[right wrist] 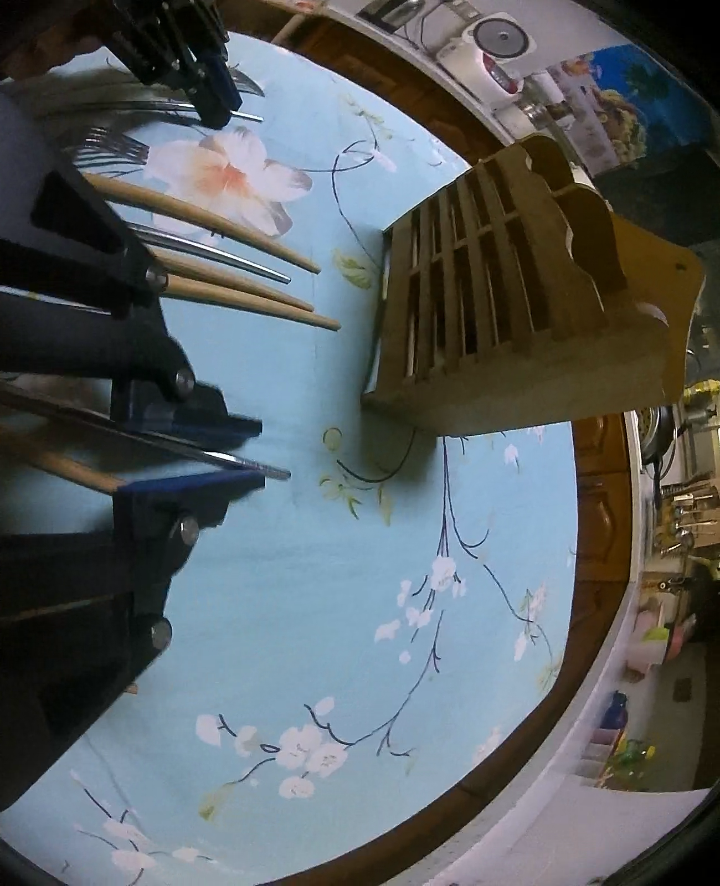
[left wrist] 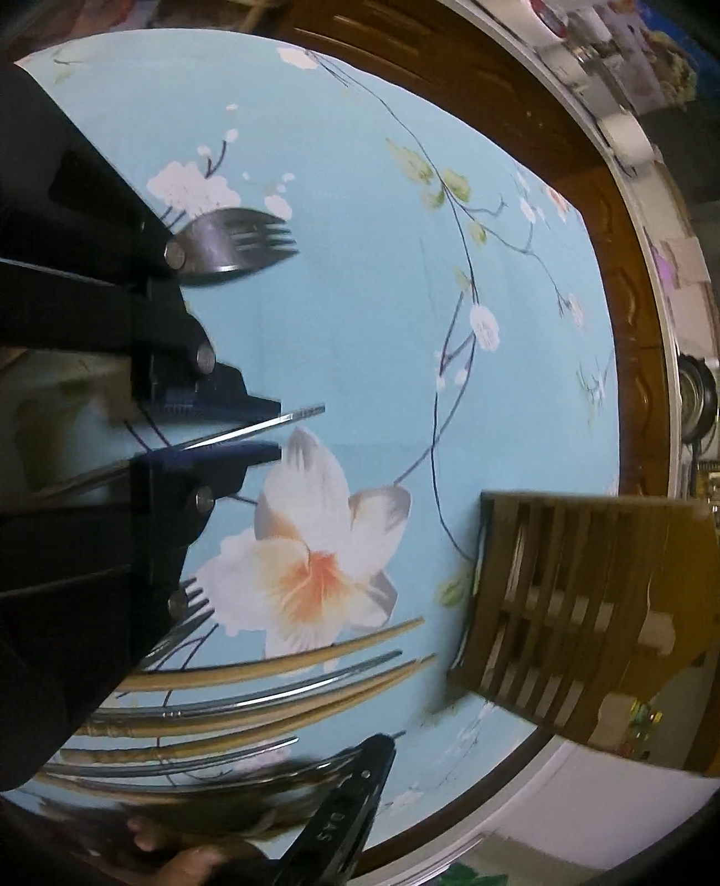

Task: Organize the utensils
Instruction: 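Grasp a silver knife with the left tool while the right tool grasps a thin metal utensil, then lift both held utensils and carry them over the wooden holder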

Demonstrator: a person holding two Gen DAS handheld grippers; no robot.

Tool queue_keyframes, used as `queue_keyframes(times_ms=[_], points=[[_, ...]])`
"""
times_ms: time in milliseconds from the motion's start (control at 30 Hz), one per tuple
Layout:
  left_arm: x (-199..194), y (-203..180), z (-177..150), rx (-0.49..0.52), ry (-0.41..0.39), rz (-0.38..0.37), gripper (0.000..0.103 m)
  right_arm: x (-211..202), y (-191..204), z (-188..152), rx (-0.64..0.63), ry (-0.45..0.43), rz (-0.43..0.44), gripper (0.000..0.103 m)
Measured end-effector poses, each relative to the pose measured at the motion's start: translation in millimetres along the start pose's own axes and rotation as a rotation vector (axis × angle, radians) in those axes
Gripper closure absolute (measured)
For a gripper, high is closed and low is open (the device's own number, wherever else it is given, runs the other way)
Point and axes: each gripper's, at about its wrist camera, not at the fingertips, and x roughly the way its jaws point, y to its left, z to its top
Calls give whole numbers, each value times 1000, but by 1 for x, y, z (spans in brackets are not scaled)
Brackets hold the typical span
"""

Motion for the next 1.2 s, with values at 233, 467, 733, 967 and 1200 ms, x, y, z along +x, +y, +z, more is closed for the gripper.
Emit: queue_keyframes(times_ms=[233, 467, 733, 967, 1200], points=[[-9, 14, -2, -60, -7, -108, 99, -6, -3, 1, 47, -9, 78, 98], [-47, 15, -1, -82, -81, -177, 99, -42, 1, -1, 81, -74, 175, 99], [-101, 17, 4, -93, -188, -224, 99, -90, 6, -3, 79, -161, 209, 99], [-136, 21, 8, -99, -262, -254, 99, -128, 11, 5, 71, -241, 223, 99], [-160, 22, 9, -93, -316, -262, 99, -156, 17, 10, 50, -307, 242, 99]])
